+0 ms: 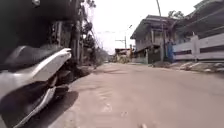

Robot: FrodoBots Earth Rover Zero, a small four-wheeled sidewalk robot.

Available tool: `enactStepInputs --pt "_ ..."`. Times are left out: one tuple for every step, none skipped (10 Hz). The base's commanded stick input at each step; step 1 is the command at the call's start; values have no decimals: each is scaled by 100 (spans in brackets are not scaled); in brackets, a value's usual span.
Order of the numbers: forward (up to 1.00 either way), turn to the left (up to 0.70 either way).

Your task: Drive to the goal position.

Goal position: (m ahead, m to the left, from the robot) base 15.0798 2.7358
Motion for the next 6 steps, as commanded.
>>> enactStepInputs --pt "100 0" --pt "100 0" --pt "100 0" --pt "100 0" --pt "100 0" --pt "100 1"
